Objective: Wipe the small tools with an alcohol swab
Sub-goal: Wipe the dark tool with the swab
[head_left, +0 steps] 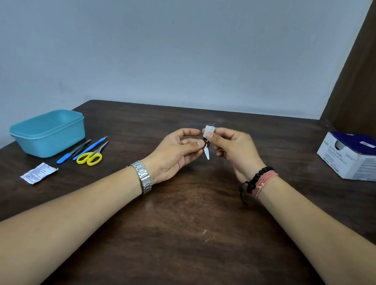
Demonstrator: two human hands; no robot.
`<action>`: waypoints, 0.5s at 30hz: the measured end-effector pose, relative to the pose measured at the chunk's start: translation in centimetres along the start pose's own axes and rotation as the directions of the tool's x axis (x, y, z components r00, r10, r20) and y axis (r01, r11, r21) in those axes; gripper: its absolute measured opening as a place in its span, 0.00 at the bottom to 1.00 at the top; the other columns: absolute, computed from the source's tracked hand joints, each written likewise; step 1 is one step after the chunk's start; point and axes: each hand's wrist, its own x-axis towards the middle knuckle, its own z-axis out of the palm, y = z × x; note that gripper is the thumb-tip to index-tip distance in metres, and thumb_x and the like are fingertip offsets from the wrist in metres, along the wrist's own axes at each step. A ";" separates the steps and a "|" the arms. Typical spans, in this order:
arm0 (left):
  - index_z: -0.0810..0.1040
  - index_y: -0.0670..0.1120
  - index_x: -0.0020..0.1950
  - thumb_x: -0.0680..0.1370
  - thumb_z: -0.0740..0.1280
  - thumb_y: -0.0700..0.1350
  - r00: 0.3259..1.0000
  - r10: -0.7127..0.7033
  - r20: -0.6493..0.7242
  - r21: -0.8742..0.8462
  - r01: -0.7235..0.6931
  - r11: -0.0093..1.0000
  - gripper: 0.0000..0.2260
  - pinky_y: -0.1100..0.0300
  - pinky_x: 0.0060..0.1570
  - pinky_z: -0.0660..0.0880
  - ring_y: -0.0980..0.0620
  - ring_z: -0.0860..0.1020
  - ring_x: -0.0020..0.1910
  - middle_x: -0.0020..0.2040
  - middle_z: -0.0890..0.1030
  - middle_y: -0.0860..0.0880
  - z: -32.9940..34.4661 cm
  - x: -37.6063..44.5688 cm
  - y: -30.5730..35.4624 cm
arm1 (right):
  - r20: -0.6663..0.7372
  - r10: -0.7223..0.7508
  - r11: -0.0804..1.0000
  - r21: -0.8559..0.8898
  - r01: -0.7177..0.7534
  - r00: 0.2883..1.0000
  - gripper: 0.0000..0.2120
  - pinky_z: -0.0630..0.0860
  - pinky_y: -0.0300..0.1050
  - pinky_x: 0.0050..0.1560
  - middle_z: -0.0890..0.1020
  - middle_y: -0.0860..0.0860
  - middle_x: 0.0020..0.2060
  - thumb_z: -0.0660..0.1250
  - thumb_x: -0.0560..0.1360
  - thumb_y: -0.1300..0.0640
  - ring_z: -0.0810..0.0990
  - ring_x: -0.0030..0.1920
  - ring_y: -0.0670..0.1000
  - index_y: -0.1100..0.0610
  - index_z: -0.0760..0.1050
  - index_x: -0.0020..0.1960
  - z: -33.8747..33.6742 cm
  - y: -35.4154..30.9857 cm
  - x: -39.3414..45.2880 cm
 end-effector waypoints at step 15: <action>0.75 0.42 0.57 0.78 0.65 0.30 1.000 0.003 0.021 0.001 -0.003 1.000 0.10 0.64 0.43 0.80 0.55 0.82 0.41 0.43 0.83 0.45 0.0 0.0 0.0 | -0.038 -0.056 0.992 0.108 0.060 0.998 0.05 0.72 0.34 0.36 0.84 0.49 0.43 0.71 0.75 0.59 0.74 0.34 0.41 0.53 0.84 0.49 -0.3 -0.5 0.2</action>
